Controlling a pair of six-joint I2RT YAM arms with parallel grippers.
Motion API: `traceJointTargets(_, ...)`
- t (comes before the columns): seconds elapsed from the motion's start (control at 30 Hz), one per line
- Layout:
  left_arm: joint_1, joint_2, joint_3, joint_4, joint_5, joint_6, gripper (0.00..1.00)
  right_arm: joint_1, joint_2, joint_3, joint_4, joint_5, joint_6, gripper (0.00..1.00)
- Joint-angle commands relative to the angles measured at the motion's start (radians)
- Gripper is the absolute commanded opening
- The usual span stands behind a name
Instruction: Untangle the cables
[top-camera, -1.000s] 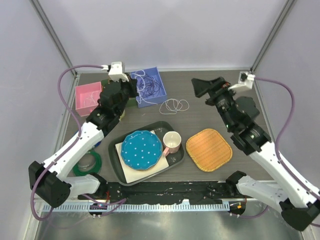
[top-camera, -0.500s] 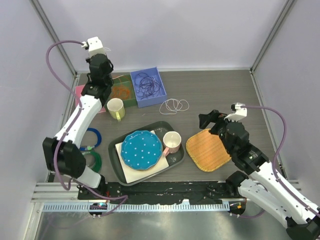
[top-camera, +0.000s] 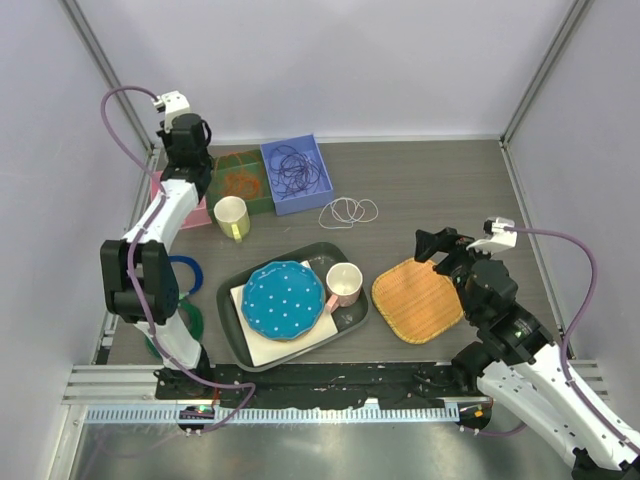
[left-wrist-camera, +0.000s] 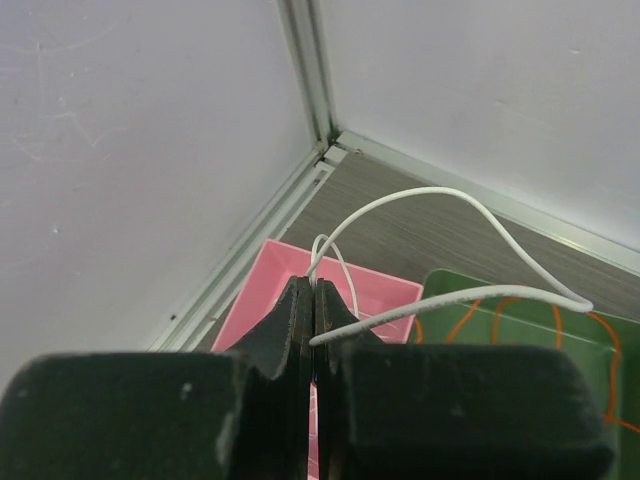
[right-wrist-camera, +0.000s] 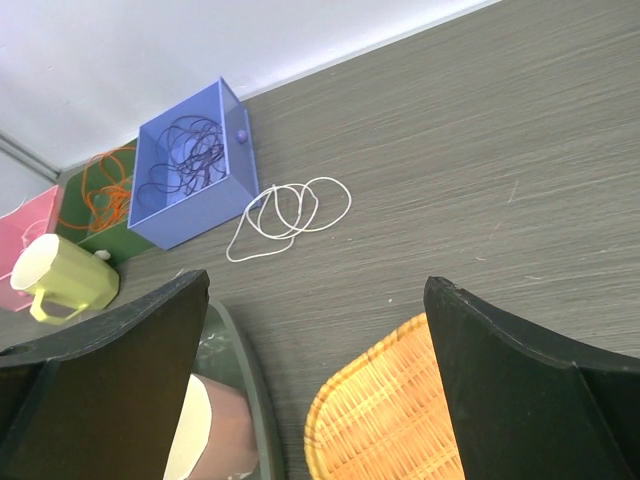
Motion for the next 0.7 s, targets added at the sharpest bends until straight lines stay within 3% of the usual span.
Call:
traceJointTargets(0.0,0.048,0.023,0.02,0.08,-0.035,0.01,0.0,0.003,-0.014,-0.01,0.015,0.086,-0.026,0.94)
traceJointTargets(0.33,0.118,0.107,-0.03,0.16,-0.087,-0.046,0.01,0.003,-0.008,-0.016,0.011,0.127,-0.028,0.95)
traceJointTargets(0.43,0.121,0.156,-0.013,0.131,-0.093,-0.062,0.11,0.003,-0.011,-0.013,0.011,0.107,-0.026,0.95)
traceJointTargets(0.53,0.123,0.181,-0.009,0.123,-0.148,-0.079,0.51,0.003,-0.011,-0.017,0.021,0.109,-0.029,0.95)
traceJointTargets(0.57,0.123,0.183,-0.004,0.11,-0.158,-0.089,0.82,0.003,-0.01,-0.017,0.02,0.115,-0.031,0.95)
traceJointTargets(0.63,0.124,0.172,0.002,0.064,-0.136,-0.138,1.0,0.003,-0.007,-0.017,0.018,0.118,-0.028,0.95)
traceJointTargets(0.67,0.123,0.161,0.002,0.05,-0.127,-0.157,1.0,0.001,-0.005,-0.017,0.017,0.115,-0.028,0.95)
